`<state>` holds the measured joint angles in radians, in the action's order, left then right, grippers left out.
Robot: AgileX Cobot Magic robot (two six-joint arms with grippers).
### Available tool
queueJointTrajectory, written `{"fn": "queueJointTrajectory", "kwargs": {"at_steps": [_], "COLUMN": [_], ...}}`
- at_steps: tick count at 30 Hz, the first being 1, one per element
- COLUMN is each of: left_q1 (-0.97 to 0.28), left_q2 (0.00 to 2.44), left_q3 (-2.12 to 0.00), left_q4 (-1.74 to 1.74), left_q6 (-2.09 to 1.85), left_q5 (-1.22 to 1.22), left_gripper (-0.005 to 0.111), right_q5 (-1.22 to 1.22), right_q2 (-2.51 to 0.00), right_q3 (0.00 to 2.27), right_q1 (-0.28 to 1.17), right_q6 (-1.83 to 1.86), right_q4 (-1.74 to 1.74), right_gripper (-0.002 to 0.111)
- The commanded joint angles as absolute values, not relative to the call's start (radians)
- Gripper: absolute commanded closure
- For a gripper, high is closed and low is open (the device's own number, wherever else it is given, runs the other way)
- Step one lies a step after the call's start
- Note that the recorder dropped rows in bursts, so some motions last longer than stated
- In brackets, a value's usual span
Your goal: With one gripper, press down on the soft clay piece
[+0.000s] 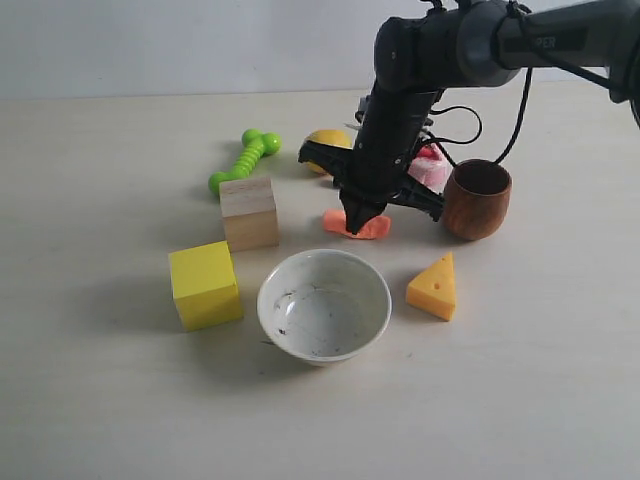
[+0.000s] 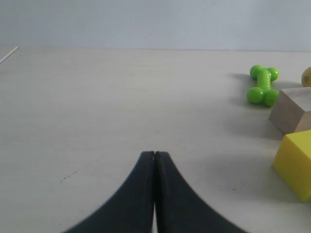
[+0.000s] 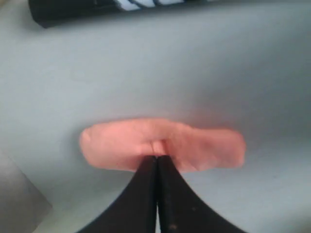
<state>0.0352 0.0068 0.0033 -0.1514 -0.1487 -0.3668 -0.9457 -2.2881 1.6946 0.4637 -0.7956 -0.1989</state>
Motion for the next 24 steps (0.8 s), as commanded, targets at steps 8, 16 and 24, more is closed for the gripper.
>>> {"fn": "queueJointTrajectory", "kwargs": {"at_steps": [8,16,24], "left_q1": [0.03,0.03,0.03], "left_q2": [0.0,0.0,0.0], "left_q3": [0.0,0.0,0.0], "left_q4": [-0.157,-0.157,-0.157], "left_q6": [-0.147,-0.147,-0.147], "left_q5": [-0.358,-0.358,-0.358], "left_gripper": [0.107,0.107,0.107], "right_q5": [-0.901,-0.921,-0.844], "right_q2": [-2.222,-2.144,-1.973], "right_q3": [1.694,1.692,1.692], "right_q1": [0.465,0.467,0.626], "right_q6": [-0.759,-0.759,-0.748], "right_q4": [-0.18,-0.12,0.269], "right_gripper": [0.108,0.108,0.108]}}
